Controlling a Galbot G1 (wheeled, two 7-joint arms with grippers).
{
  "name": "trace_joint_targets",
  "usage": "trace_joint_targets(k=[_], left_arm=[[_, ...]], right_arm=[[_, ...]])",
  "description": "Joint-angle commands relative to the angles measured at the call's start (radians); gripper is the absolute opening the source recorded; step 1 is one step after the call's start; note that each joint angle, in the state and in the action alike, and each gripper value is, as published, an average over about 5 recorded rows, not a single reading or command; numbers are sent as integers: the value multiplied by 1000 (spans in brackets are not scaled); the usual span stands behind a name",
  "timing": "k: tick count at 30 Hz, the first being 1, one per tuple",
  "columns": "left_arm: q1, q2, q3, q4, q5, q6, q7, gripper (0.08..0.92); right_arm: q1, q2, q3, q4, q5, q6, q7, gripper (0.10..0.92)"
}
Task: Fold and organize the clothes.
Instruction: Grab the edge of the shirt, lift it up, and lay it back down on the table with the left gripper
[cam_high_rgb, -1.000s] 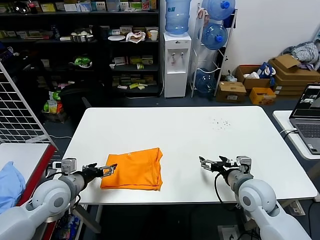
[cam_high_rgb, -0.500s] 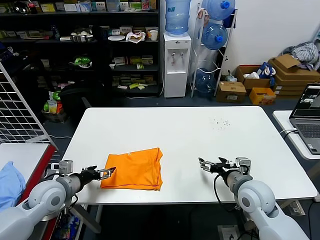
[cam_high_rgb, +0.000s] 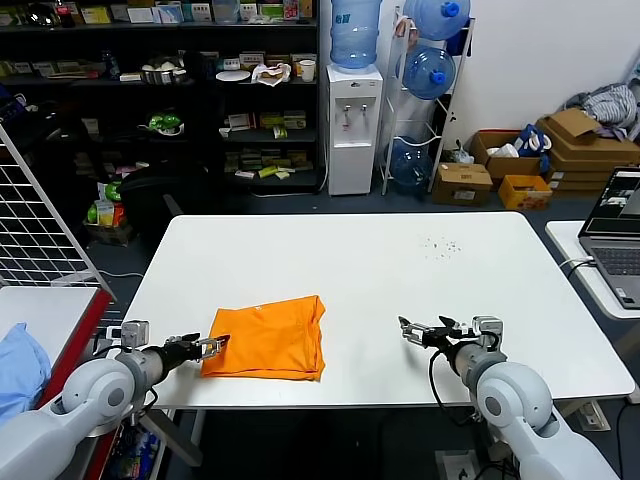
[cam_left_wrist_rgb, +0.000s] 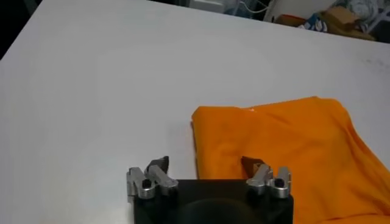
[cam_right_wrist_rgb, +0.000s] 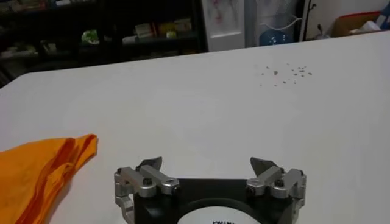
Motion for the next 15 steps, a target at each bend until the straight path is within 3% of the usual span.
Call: trace_joint_targets(k=[1,15], left_arm=[[-4,-8,6,13,4,3,6,684],[3,-12,-1,-18,-5,0,3,294]], right_arm=[[-1,0,0,1,0,0,1,921],[0,0,0,-1,0,1,2,921]])
